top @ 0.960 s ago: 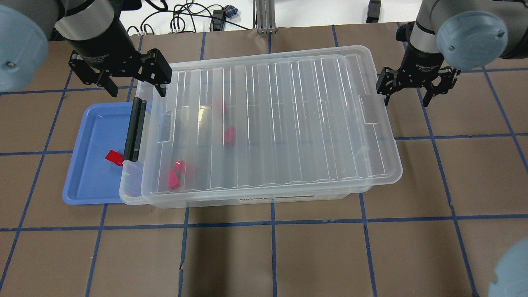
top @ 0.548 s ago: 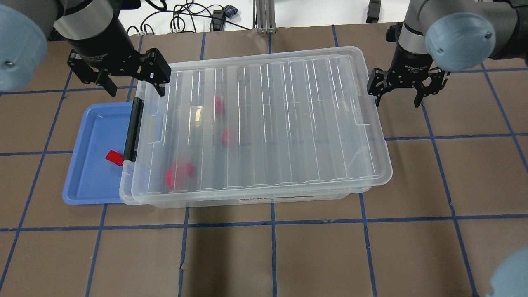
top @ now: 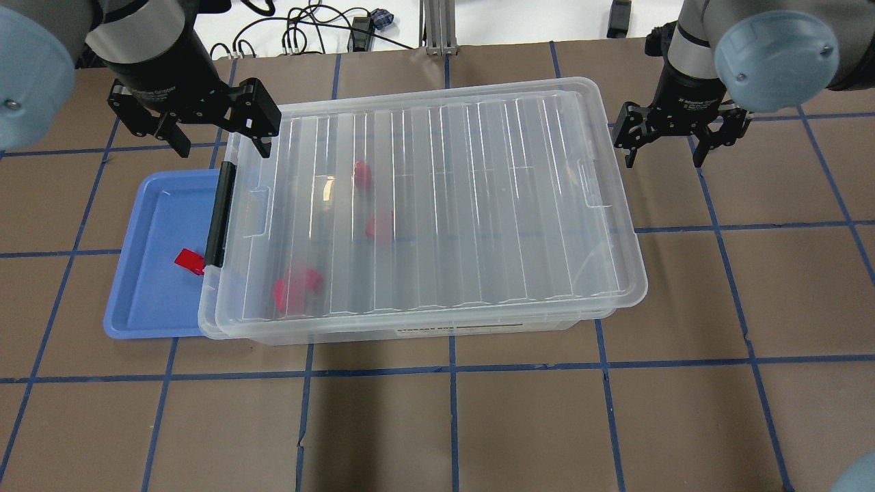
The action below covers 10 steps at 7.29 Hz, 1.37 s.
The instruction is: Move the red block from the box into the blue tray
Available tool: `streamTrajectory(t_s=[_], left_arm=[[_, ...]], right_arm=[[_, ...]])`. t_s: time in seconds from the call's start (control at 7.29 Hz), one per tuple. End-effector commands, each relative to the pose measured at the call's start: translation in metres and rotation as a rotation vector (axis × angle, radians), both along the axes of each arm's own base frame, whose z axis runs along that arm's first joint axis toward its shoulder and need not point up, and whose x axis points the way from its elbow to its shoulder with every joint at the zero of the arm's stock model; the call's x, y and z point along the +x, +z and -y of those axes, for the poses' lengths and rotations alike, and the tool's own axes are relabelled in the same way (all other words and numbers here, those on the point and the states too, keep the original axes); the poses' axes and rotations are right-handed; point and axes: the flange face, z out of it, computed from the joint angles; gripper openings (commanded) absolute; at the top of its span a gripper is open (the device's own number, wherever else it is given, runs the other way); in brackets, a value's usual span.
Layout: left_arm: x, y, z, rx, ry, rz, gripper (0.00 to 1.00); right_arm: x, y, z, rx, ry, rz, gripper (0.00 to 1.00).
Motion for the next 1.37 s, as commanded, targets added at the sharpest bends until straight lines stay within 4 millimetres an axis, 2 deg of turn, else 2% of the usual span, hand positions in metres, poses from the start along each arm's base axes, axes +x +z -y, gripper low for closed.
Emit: streamTrajectory(t_s=[0.0,0.14,0.27,0.41,0.69,0.96,1.23], left_arm=[[0.000,0.000,0.000,0.000,0.000,0.001,1.00],[0.000,-0.001,0.000,0.001,0.000,0.001,1.00],[0.000,0.000,0.000,0.000,0.000,0.001,1.00],[0.003,-0.001,0.001,0.001,0.005,0.004,1.00],[0.013,-0.007,0.007,0.012,0.026,0.003,1.00],[0.011,-0.010,0.002,0.018,0.022,0.003,1.00],[0.008,-0.009,0.003,0.017,0.018,-0.006,1.00]], right_arm=[[-0.001,0.057,-0.023,-0.115,-0.005,-0.006,1.00],[0.001,0.064,-0.030,-0.119,-0.015,-0.017,1.00],[0.009,0.085,-0.044,-0.154,-0.004,-0.004,1.00],[0.026,0.097,-0.058,-0.175,0.025,-0.002,1.00],[0.071,0.102,-0.071,-0.187,0.106,0.040,1.00],[0.071,0.101,-0.088,-0.076,0.092,0.096,1.00],[0.074,0.104,-0.091,-0.085,0.095,0.098,1.00]])
